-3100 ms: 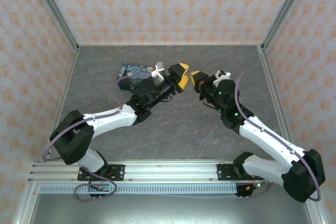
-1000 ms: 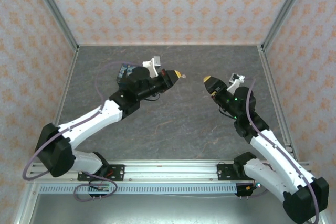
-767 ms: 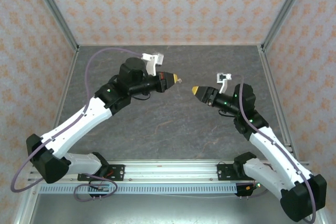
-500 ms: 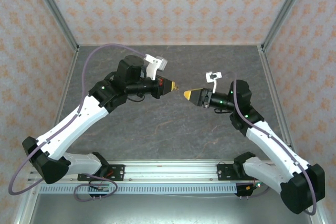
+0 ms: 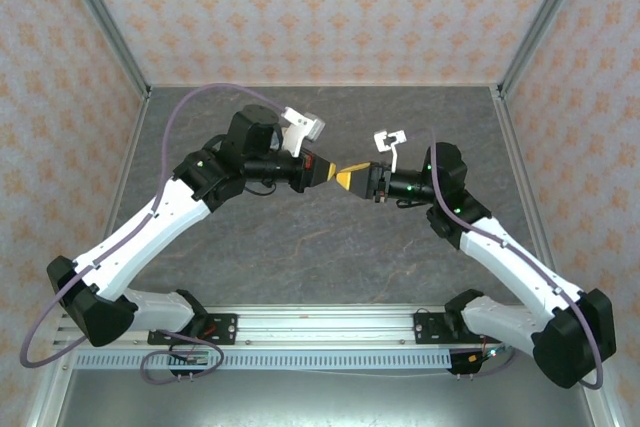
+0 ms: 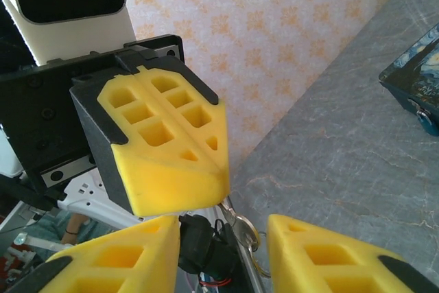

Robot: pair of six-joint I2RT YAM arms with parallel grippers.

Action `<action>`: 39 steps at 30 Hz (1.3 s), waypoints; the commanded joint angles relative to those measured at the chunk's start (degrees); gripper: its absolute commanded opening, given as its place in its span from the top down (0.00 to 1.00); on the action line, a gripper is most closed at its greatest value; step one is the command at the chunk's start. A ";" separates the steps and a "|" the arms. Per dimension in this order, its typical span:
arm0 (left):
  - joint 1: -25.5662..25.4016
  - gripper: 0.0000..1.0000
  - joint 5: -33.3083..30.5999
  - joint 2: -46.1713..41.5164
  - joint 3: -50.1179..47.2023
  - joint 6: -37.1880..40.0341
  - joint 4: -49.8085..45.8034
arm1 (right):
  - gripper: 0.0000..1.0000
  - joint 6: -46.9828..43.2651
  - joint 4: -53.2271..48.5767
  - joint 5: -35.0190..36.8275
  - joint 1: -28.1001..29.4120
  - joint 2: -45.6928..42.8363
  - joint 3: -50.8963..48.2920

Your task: Unlock the padlock with the key

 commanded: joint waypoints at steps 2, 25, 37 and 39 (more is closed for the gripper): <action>0.58 1.00 1.11 0.30 1.48 0.07 0.37 | 0.69 -0.96 2.55 -1.53 0.47 0.41 1.74; 6.50 0.36 -8.84 -2.33 -1.39 -3.36 2.67 | 1.00 -4.65 -11.00 11.88 0.69 -6.15 -0.28; 17.53 0.14 -25.91 15.91 -1.60 -2.24 4.71 | 1.00 -2.60 -18.36 23.59 0.66 -13.64 -3.94; 18.12 0.13 -26.08 20.05 -0.01 -1.26 6.69 | 1.00 -2.68 -19.23 23.96 0.65 -13.50 -3.89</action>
